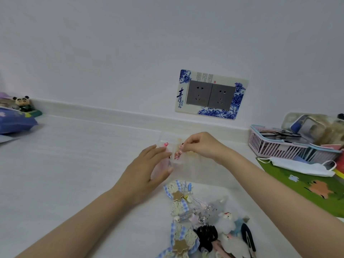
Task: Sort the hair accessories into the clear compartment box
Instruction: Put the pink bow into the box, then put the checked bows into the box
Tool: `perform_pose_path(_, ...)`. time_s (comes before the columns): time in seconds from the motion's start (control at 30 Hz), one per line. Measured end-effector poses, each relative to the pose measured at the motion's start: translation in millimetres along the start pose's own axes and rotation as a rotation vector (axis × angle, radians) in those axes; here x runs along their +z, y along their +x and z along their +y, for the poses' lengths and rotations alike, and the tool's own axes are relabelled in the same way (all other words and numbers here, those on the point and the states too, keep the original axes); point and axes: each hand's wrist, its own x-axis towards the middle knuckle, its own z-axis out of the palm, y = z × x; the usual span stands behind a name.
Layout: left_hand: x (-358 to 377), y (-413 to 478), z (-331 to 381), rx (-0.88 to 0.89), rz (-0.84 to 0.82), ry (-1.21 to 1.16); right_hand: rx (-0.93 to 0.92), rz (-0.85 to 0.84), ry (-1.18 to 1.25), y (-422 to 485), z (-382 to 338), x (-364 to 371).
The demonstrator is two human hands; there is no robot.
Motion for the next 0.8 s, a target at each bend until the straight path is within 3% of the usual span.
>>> perform_pose_path(0.23,-1.4,-0.1,1.8,0.024,0.002,0.015,-0.452,0.131,-0.476,-12.8,7.4,3.1)
perform_pose_path(0.37,-0.7,-1.2,2.6,0.029,0.006,0.014,-0.445,0.015,-0.697,-16.8,18.4,4.2)
perform_pose_path(0.63,-2.0,-1.6,4.2,0.059,-0.003,0.030,-0.406,-0.156,-0.689,-16.8,14.2,10.5)
perform_pose_path(0.8,-8.6,-2.7,13.3,0.092,0.052,0.057,-0.505,0.093,-0.496,-45.1,15.0,-0.9)
